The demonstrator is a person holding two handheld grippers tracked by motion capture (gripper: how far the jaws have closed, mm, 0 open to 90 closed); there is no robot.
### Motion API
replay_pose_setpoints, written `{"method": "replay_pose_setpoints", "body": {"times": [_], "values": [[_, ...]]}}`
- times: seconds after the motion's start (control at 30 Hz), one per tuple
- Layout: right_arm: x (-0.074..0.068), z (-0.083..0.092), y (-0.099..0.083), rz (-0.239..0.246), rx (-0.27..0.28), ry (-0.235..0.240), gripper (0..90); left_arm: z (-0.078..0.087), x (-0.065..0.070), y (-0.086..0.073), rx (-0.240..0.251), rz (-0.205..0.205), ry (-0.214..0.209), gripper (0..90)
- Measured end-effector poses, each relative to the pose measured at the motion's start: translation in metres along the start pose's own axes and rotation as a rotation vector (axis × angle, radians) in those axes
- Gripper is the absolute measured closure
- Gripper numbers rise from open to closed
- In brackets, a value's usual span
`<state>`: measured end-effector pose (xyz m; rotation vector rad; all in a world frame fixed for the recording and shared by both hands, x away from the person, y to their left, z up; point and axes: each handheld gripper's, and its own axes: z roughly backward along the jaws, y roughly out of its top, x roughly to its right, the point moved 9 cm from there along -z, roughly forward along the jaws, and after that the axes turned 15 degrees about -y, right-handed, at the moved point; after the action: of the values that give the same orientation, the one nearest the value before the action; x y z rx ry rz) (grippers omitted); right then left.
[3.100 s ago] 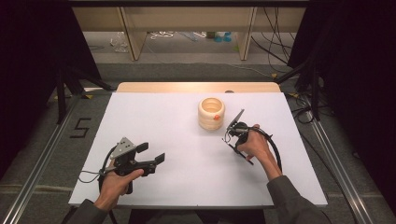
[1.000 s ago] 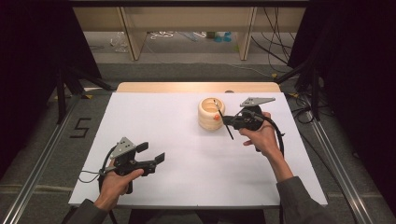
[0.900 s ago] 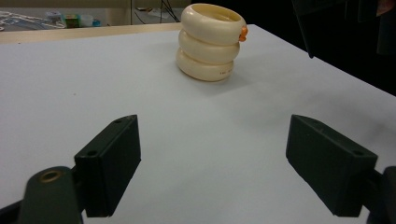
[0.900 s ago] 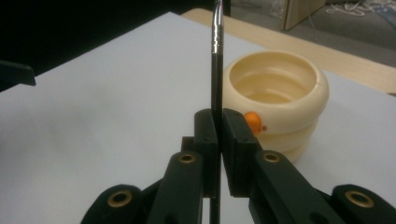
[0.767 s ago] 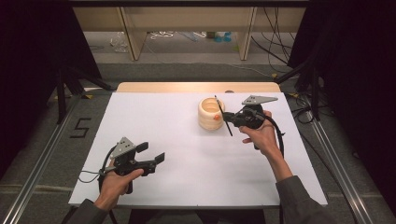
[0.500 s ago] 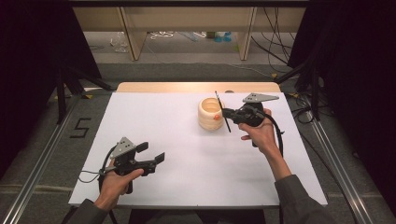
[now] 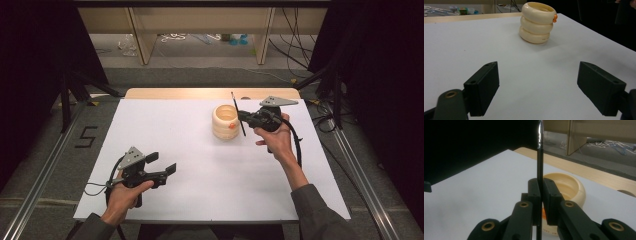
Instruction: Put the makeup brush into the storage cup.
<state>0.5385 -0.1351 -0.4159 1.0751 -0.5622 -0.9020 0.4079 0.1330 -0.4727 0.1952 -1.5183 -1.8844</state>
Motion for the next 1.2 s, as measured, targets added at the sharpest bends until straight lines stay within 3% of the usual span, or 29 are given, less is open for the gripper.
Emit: {"method": "replay_pose_setpoints", "body": {"times": [0.3,0.43,0.53,0.6,0.77,1.2], "values": [[-0.002,-0.009,0.012,-0.014,0.029,-0.002,85.3,0.0,0.0,0.0,0.0,-0.001,0.001,17.2],[0.0,-0.012,0.011,-0.008,0.031,-0.013,85.4,-0.001,0.001,-0.001,0.007,0.016,0.002,17.2],[0.001,-0.015,0.012,-0.034,0.027,-0.013,85.3,-0.001,0.0,-0.001,0.005,0.014,0.005,17.2],[0.003,-0.017,0.014,-0.018,0.046,-0.022,85.4,-0.001,0.0,0.0,0.006,0.0,-0.007,17.2],[0.002,-0.018,0.022,-0.008,0.06,-0.031,85.3,-0.001,0.0,-0.001,0.005,0.016,0.003,17.2],[0.009,-0.03,0.021,-0.054,0.039,-0.049,85.3,-0.001,0.0,-0.001,0.006,0.017,0.004,17.2]]}}
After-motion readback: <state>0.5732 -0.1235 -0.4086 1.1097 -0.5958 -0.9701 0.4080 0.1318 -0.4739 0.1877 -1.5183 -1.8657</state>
